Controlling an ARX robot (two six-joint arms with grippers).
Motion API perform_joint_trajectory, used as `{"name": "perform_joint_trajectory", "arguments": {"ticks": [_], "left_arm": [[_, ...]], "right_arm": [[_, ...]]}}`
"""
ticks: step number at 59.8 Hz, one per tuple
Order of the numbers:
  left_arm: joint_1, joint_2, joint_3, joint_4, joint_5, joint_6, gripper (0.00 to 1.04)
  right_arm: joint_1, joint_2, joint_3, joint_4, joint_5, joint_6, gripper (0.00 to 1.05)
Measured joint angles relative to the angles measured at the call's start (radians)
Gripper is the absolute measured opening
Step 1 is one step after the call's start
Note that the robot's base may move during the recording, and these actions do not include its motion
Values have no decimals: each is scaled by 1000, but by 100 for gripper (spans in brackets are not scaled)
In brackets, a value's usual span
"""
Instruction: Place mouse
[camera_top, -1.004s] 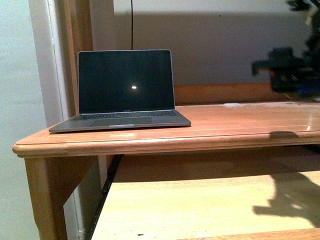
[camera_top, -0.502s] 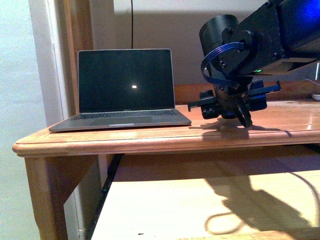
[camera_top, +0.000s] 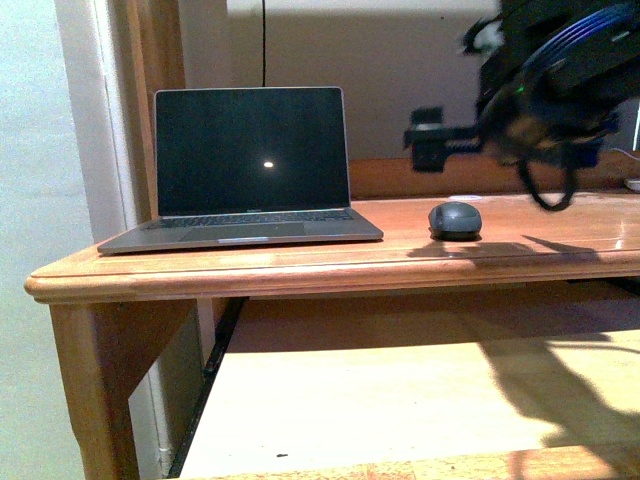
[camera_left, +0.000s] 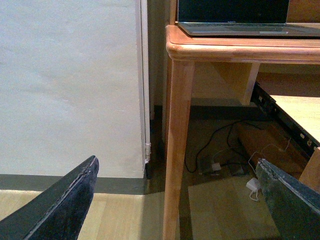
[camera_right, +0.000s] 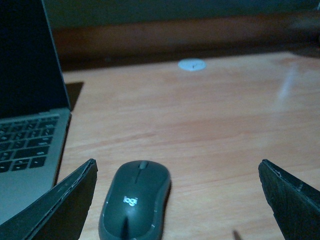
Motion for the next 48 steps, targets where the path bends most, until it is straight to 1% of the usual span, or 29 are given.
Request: {"name": "perform_joint_trajectory", "arguments": {"ticks": [6,9,14,19,23,31,38,42,48], "left_arm": [[0,0,0,0,0,0,97],[0,0,0,0,0,0,97],[0,0,0,0,0,0,97],[0,0,0,0,0,0,97],[0,0,0,0,0,0,97],[0,0,0,0,0,0,97],[0,0,0,0,0,0,97],[0,0,0,0,0,0,97],[0,0,0,0,0,0,97]], "right_arm": [[-84,-229,-242,53,-138,-3,97],[-124,-315,-345,59,-191,-10,97],[-223,-480,-582,72,-304,-40,97],[-299,-586,-756,62,-382,-70,97],[-367,-706,-945,38,-440,-132,97],[-404,-797,-1116,25,-472,-221,97],[-411,-805,-1202,34,-459,-261,97],[-388,-800,-1222,53,-436,-266,97],[-323,-756,-1217,117,-386,-256,97]]}}
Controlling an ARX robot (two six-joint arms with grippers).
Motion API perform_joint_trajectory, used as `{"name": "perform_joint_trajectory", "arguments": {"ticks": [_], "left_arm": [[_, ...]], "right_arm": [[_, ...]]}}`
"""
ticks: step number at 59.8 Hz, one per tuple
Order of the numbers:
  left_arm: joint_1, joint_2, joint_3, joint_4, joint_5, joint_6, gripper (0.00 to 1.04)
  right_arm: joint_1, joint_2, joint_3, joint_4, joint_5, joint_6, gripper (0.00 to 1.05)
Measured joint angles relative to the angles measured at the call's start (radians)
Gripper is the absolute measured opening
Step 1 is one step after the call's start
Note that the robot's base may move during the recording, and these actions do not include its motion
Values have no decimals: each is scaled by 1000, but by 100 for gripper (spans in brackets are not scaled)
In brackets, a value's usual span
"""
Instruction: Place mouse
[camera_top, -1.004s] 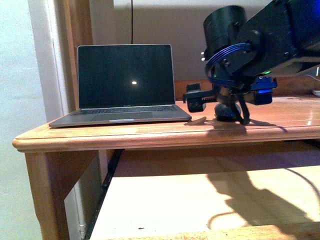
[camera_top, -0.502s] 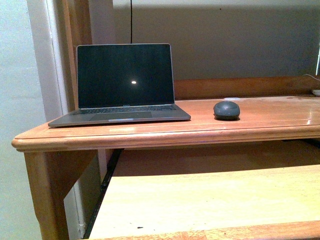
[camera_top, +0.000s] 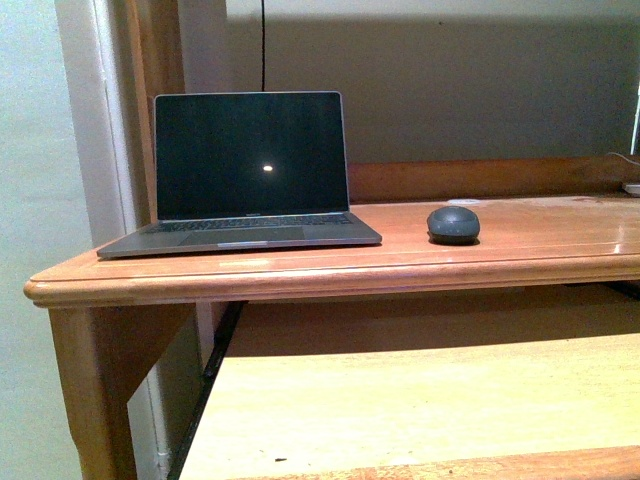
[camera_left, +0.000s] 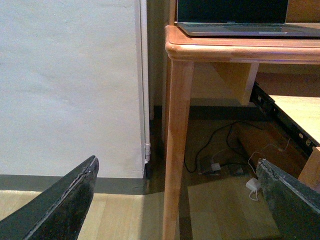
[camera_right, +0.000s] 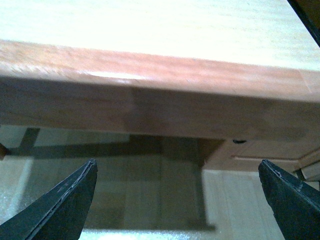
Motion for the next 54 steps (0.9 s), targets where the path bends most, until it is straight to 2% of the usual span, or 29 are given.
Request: {"name": "perform_joint_trajectory", "arguments": {"ticks": [13,22,30,37,44,54], "left_arm": [[0,0,0,0,0,0,97],[0,0,0,0,0,0,97],[0,0,0,0,0,0,97],[0,0,0,0,0,0,97],[0,0,0,0,0,0,97],[0,0,0,0,0,0,97]], "right_arm": [[154,200,76,150,138,47,97],[253,407,217,227,240,84,97],[330,573,395,215,319,113,97],[403,740,621,146,409,124,97],[445,846,787,94,455,124,97],[482,907,865,64,487,128,97]]}}
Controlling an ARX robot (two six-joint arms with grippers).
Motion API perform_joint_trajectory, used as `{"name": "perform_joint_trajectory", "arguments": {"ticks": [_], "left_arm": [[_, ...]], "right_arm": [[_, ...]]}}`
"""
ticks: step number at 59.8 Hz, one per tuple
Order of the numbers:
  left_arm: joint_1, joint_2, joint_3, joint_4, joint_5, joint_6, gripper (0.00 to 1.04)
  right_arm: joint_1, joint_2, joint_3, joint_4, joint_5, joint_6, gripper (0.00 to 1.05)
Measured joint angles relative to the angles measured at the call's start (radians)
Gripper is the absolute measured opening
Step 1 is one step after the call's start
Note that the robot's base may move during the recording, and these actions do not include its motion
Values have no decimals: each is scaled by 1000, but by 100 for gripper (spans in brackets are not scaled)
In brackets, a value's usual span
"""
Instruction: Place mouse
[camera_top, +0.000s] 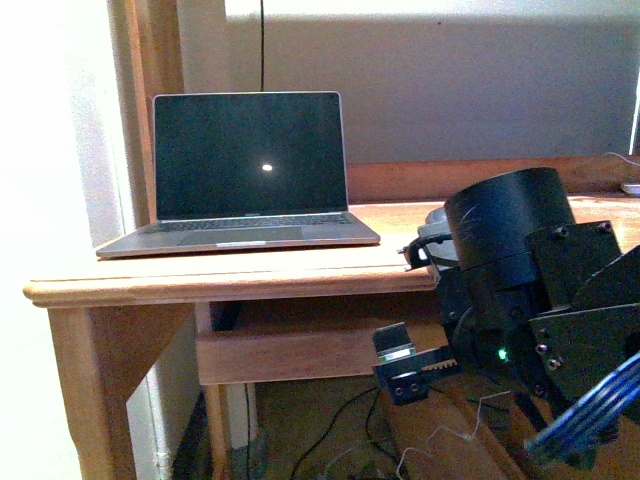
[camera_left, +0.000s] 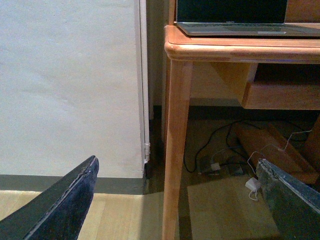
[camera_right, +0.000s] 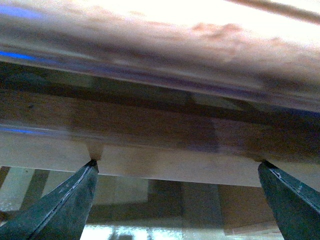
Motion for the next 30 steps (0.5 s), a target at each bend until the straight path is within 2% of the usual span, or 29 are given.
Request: {"name": "perform_joint_trajectory", "arguments": {"ticks": [12,22,30], "left_arm": [[0,0,0,0,0,0,97],[0,0,0,0,0,0,97],[0,0,0,0,-1,0,97]], "right_arm": [[-30,-72,-68,23,-52,55,97],[-91,-351,-294,17,-98,127,97],[-126,-681,-521,-59,-132,172,97]]}}
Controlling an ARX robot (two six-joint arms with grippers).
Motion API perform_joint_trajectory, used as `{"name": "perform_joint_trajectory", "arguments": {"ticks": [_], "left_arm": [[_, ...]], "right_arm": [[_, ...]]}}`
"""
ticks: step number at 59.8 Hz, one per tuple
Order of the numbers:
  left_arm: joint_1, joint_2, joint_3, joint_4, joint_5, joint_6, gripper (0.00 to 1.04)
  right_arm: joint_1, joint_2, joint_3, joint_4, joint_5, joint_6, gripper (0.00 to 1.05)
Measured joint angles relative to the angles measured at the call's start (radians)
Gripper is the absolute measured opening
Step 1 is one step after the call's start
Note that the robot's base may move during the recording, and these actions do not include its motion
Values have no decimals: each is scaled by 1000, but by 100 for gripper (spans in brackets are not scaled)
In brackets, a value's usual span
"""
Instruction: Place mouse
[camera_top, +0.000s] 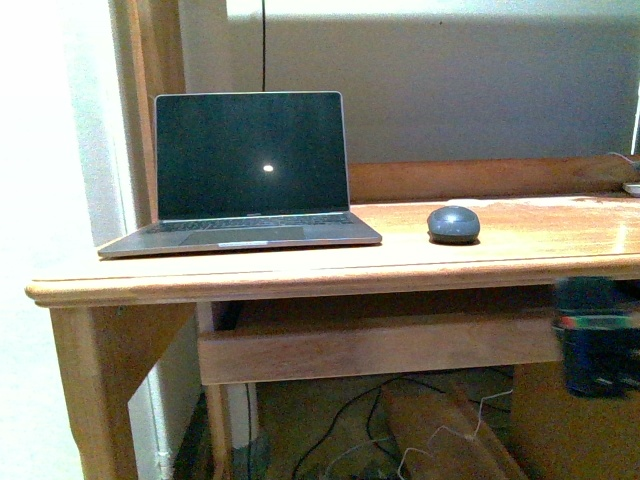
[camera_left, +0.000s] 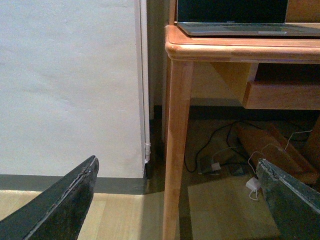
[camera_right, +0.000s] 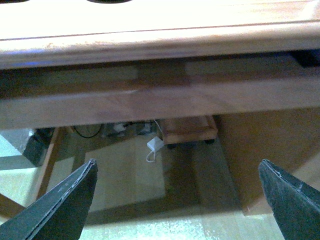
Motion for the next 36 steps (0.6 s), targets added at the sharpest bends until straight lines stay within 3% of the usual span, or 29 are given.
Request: {"name": "perform_joint_trajectory", "arguments": {"ticks": [5,11,18,24,29,36], "left_arm": [[0,0,0,0,0,0,97],[0,0,0,0,0,0,97],[0,0,0,0,0,0,97],[0,0,0,0,0,0,97],[0,-1,0,0,0,0,97],[0,-2,0,-1,0,0,97]], "right_arm": [[-11,-266,-159,-61,-16,-11,97],[-10,-571,-282,-243,6,-10,97],[66,-908,-357,-478,64,23,97],[90,-1001,-382,-510,95,94,97],[50,-1100,-530,-339,-27,4,80],[-28,-1173,-566,-321,-106,-74,56]]}}
